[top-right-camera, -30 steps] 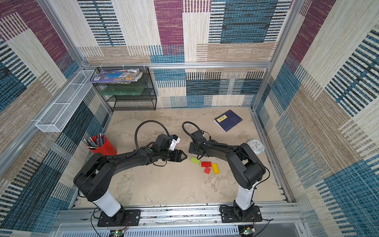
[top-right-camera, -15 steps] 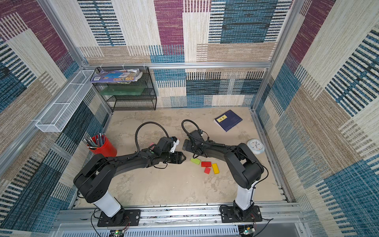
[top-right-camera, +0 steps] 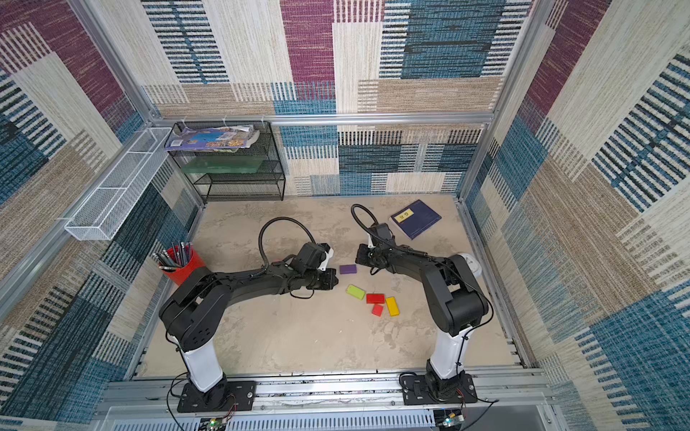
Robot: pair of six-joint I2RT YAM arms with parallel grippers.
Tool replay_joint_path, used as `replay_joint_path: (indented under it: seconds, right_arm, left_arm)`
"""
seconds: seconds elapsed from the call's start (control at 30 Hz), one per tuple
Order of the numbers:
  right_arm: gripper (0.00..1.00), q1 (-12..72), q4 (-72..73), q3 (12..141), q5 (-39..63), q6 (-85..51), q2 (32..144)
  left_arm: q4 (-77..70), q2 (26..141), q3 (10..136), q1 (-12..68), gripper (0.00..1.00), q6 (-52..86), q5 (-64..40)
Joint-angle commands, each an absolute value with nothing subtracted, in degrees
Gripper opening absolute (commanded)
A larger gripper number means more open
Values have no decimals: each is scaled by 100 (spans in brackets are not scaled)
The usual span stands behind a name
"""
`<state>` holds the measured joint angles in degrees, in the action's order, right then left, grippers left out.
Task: Assemble the letter v with building blocks
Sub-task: Adjust the building block at the center of the board.
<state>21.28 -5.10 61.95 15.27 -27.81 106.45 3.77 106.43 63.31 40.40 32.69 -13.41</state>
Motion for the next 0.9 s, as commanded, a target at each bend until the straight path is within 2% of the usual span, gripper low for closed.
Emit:
replay_joint_path:
  seconds: [0.0,0.27,0.47,0.87]
  right_arm:
    - [4,2145,-237,6400,2031,-2458,10920]
    - [4,2192,-126,6297,2329,-2598,11317]
    - [5,2323,-16,5864,1912,-2812,11088]
    - [5,2390,-268,5833,1595,-3035,10991]
  left_arm:
    - [874,10815,6553,4043,0,3150,-1174]
    - [1150,11223,6832,4043,0,3043,-1113]
    - [1279,11489,6990,4043,0,2973,-1134]
    - [1307,11586,6999,3997,0,2971,-1046]
